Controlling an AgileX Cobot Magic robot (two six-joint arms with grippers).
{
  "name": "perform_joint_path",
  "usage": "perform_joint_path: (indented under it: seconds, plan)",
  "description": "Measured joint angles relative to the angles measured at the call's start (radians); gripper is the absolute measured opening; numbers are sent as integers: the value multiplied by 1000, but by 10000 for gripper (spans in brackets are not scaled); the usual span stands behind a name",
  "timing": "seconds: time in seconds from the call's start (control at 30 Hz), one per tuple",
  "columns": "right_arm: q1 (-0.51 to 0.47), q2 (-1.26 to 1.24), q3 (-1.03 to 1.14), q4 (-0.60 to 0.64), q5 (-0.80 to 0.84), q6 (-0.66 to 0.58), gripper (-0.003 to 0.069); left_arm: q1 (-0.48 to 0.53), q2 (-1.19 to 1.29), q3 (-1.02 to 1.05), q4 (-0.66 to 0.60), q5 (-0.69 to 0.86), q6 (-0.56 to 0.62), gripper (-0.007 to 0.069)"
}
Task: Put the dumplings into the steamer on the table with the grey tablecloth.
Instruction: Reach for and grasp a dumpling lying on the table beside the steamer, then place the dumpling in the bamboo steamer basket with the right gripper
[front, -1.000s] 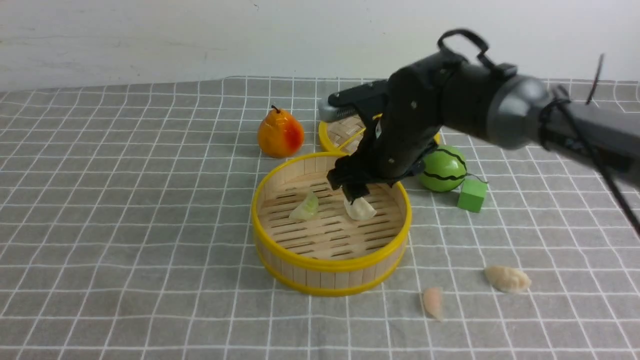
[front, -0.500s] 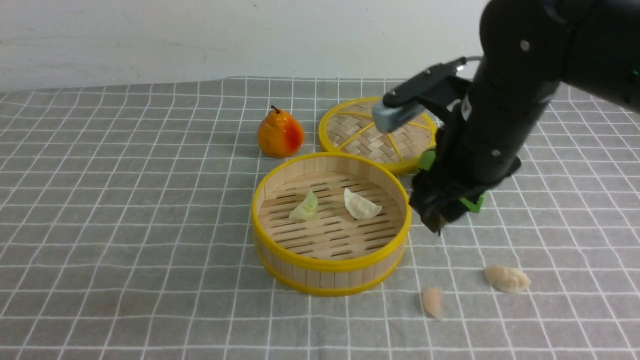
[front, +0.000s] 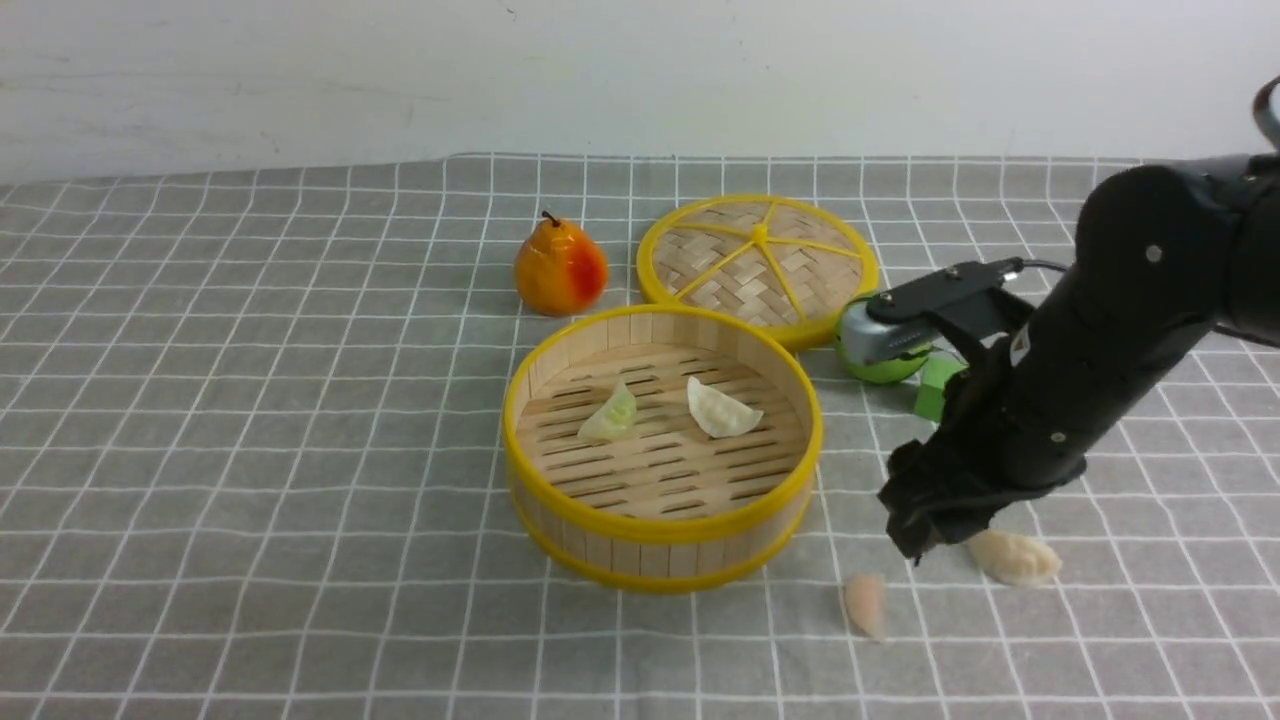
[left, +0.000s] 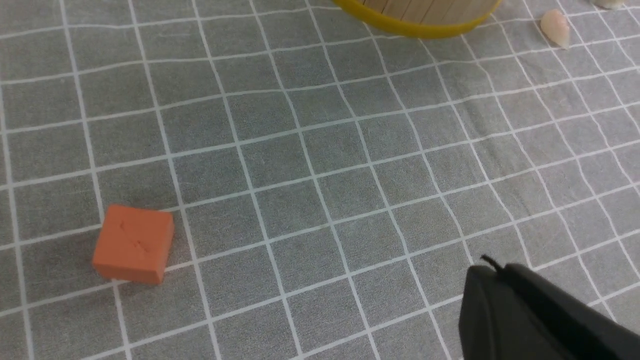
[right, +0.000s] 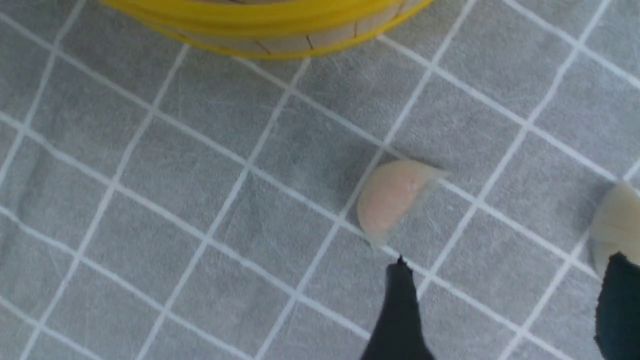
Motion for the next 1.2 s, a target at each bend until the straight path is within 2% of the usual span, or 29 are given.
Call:
perform_joint_path:
  seconds: [0.3,0.53,0.63,0.77,0.83,1.0,1.2]
  plan:
    - [13,180,0,130,-78,-4,494,0,0,0,-10,0,0,17]
    - [13,214,-2,145,-107,27,483,0,0,0,-1,0,0,20]
    - [18,215,-2,115,-109,54,419,0,0,0,3,0,0,21]
    - [36,214,-2,41,-108,97,238,0,0,0,4,0,0,25]
    - [47,199,-4,14,-100,111,188,0,0,0,5,0,0,28]
    - [53,164,-60,-33,-16,123,183,0,0,0,6,0,0,34]
    - [120,121,-291,-42,26,123,180,0,0,0,7,1,0,38]
